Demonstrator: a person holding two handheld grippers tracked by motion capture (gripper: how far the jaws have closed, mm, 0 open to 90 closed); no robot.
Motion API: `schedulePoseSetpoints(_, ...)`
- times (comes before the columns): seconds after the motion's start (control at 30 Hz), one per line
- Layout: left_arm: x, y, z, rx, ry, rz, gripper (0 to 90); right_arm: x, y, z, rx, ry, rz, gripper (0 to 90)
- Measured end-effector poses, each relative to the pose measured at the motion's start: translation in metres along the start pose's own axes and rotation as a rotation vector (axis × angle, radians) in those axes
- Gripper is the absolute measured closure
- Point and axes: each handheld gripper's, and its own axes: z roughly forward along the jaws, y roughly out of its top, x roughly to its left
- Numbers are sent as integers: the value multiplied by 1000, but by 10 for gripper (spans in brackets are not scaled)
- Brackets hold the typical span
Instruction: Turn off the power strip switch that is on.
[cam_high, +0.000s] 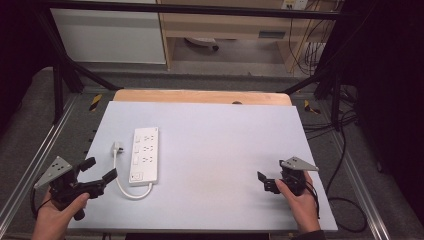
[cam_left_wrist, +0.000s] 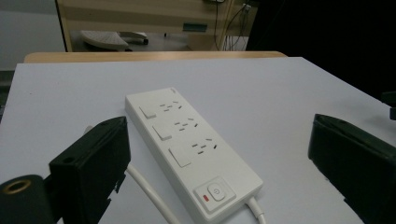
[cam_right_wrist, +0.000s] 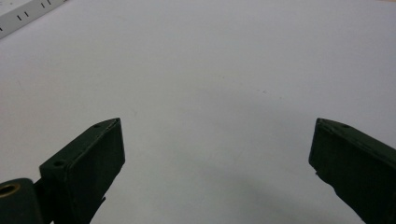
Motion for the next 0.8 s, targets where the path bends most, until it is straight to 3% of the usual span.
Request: schedulePoseSetpoints(0.8,-4,20,13,5,-2,35,60,-1,0,-1,-3,-4,7,42)
